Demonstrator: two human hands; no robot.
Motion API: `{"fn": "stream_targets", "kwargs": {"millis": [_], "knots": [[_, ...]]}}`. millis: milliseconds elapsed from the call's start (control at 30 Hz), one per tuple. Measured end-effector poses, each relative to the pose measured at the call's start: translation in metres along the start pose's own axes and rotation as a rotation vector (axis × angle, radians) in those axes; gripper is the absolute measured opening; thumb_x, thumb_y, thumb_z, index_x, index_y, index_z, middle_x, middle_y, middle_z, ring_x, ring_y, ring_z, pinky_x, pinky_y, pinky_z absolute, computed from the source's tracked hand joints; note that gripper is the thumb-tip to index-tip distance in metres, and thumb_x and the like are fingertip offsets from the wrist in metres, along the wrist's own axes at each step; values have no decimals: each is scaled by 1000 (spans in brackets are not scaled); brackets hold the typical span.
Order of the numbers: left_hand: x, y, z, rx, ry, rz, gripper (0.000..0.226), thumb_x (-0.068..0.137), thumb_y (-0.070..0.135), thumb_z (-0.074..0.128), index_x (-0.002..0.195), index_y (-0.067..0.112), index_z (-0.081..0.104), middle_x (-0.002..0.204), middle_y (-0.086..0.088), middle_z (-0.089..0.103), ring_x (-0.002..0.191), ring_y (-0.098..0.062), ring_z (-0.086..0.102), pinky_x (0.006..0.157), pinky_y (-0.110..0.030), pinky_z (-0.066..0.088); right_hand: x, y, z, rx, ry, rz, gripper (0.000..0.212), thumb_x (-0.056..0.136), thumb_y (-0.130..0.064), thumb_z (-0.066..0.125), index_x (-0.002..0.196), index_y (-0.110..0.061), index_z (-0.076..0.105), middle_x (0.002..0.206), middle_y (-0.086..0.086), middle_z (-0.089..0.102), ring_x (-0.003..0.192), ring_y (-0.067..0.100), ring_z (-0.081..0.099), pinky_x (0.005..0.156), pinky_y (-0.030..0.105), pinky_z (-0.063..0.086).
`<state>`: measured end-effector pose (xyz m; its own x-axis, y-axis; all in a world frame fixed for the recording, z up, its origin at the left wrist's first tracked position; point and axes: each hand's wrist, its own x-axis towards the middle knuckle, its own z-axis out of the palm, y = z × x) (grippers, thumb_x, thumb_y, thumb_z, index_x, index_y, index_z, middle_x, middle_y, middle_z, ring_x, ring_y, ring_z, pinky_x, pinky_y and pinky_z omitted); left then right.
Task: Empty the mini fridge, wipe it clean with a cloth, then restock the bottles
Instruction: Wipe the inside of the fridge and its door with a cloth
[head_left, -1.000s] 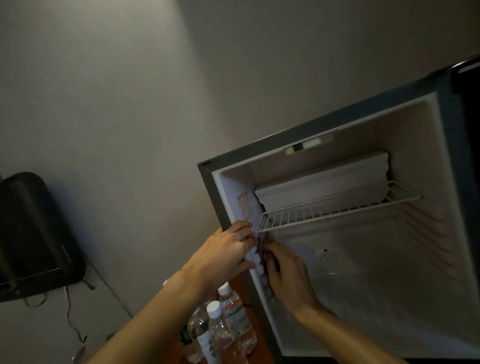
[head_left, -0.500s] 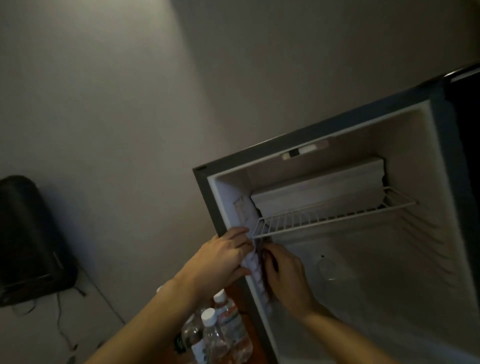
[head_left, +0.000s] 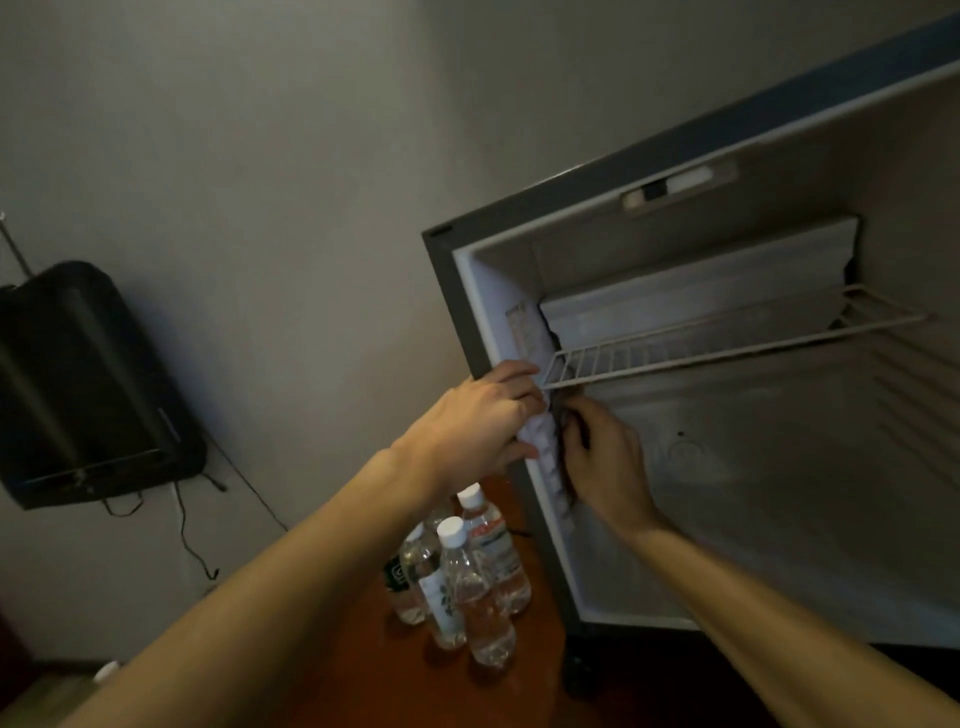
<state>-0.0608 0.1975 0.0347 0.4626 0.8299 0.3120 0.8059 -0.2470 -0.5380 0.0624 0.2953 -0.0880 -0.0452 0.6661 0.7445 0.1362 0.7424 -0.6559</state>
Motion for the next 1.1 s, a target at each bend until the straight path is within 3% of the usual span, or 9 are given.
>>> {"fn": "stream_targets", "kwargs": {"millis": [233, 367, 467, 567, 733, 933, 1100], "knots": [[-1, 9, -11, 50, -41, -13, 52, 91, 45, 69, 133, 14, 62, 134, -3, 57, 138, -21, 38, 95, -43, 55, -42, -26, -15, 102, -84, 35, 17, 99, -16, 55, 110, -24, 64, 99, -12, 62, 83, -3, 58, 70, 4, 41], [-3, 6, -5, 89, -19, 7, 52, 90, 47, 68, 132, 16, 61, 133, 0, 57, 134, -20, 41, 90, -43, 56, -36, -14, -8, 99, -96, 116, 15, 100, -16, 51, 99, -28, 60, 91, -16, 59, 80, -8, 56, 67, 3, 39], [-3, 1, 2, 95, 23, 33, 52, 87, 48, 73, 127, 16, 64, 129, 0, 59, 130, -21, 45, 83, -42, 59, -25, 10, 5, 113, -81, 184, 17, 100, -16, 51, 107, -19, 66, 99, -7, 67, 87, 2, 62, 74, 6, 44], [-3, 0, 5, 87, 48, 43, 53, 84, 49, 75, 125, 17, 66, 125, 1, 61, 127, -20, 47, 78, -40, 61, -8, 30, 15, 98, -25, 226, 19, 97, -12, 55, 110, -16, 70, 105, -1, 72, 93, 13, 66, 82, 21, 50], [-2, -3, 8, 74, 40, 42, 54, 82, 48, 76, 124, 16, 66, 124, 2, 61, 127, -21, 45, 74, -43, 61, 15, 39, 21, 37, -43, 304, 16, 96, -14, 57, 101, -13, 72, 98, 8, 72, 89, 24, 65, 75, 28, 47], [-1, 3, 1, 77, 6, 15, 54, 84, 48, 76, 126, 17, 66, 124, 3, 61, 126, -18, 42, 74, -40, 61, -18, 17, 2, 37, -103, 226, 12, 93, -7, 56, 92, -12, 67, 86, -3, 63, 78, 10, 57, 65, 8, 37], [0, 10, -7, 60, -34, -6, 50, 83, 39, 79, 124, 12, 68, 121, -3, 63, 126, -25, 47, 76, -47, 60, -58, 4, -13, 3, -187, 159, 10, 95, -12, 58, 94, -19, 64, 89, -13, 53, 80, 2, 50, 67, 4, 35]]}}
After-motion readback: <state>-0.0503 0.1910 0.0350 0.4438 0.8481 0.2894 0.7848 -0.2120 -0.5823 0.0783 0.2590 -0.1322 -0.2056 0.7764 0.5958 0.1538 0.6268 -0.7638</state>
